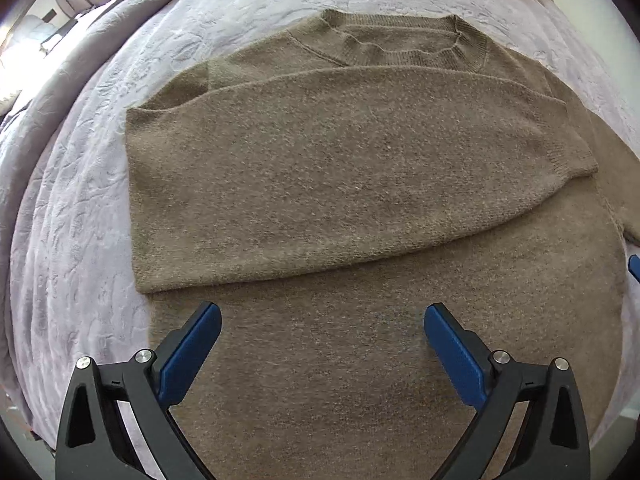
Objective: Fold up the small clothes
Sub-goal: 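Open the left tool and withdraw it from the folded side, then grasp the other sleeve cuff with the right tool and lift it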
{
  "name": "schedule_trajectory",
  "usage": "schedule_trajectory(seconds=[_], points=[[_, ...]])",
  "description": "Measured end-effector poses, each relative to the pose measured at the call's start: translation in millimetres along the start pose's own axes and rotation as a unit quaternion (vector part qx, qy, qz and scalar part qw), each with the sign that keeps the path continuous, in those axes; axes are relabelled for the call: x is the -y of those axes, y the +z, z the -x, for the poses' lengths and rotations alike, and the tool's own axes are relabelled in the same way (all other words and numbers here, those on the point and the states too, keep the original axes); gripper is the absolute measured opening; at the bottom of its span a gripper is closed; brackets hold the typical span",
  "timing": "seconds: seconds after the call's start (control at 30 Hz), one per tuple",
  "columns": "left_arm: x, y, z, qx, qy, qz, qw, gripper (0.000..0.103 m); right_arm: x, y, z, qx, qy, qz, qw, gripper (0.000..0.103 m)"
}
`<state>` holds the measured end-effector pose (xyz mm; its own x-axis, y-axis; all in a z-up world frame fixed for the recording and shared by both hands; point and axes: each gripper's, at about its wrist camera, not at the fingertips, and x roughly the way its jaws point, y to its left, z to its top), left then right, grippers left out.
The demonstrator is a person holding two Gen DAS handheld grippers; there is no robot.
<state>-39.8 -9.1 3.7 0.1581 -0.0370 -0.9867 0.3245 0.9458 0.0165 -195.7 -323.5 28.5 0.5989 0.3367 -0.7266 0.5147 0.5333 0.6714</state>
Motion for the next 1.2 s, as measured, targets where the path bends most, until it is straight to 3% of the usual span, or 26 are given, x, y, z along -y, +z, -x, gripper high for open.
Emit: schedule_trajectory(seconds=[0.03, 0.23, 0.37, 0.5, 0.77, 0.97, 1.0, 1.03, 1.07, 1.13, 1.2], points=[[2.8, 1.0, 0.6, 0.001, -0.006, 0.002, 1.0, 0.102, 6.4, 3.4, 7.0, 0.01, -0.001, -0.007, 1.0, 0.064], [35.0, 12.3, 20.8, 0.037, -0.059, 0.0, 0.9976, 0.102, 60.2, 25.3, 56.3, 0.071, -0.013, -0.068, 0.995, 0.065], [69.7, 27.6, 32.3, 0.05, -0.085, -0.021, 0.9949, 0.102, 99.4, 36.4, 90.8, 0.112, -0.007, -0.129, 0.985, 0.065], [102.4, 43.1, 28.3, 0.039, -0.108, -0.035, 0.9928, 0.102, 129.8, 44.4, 118.2, 0.149, 0.002, -0.175, 0.973, 0.065], [133.8, 44.7, 2.6, -0.002, -0.144, -0.024, 0.9893, 0.102, 173.6, 63.5, 151.0, 0.211, 0.019, -0.228, 0.95, 0.065], [151.3, 47.0, 10.2, 0.031, -0.131, -0.036, 0.9902, 0.102, 204.4, 83.7, 155.4, 0.223, 0.06, -0.289, 0.929, 0.064], [151.6, 47.0, 12.3, 0.036, -0.129, -0.038, 0.9903, 0.102, 207.3, 85.8, 154.3, 0.223, 0.073, -0.301, 0.925, 0.047], [149.6, 47.1, 14.4, 0.041, -0.127, -0.04, 0.9903, 0.102, 208.8, 87.9, 150.7, 0.215, 0.089, -0.308, 0.922, 0.02], [149.2, 47.6, 16.2, 0.044, -0.126, -0.04, 0.9902, 0.102, 209.5, 89.0, 146.2, 0.206, 0.105, -0.314, 0.921, 0.008], [145.9, 48.1, 20.2, 0.049, -0.126, -0.038, 0.9901, 0.102, 204.9, 89.6, 140.8, 0.205, 0.128, -0.317, 0.917, 0.006], [136.0, 46.9, 25.4, 0.056, -0.127, -0.033, 0.9899, 0.102, 191.9, 92.7, 138.3, 0.204, 0.141, -0.295, 0.923, 0.006]])
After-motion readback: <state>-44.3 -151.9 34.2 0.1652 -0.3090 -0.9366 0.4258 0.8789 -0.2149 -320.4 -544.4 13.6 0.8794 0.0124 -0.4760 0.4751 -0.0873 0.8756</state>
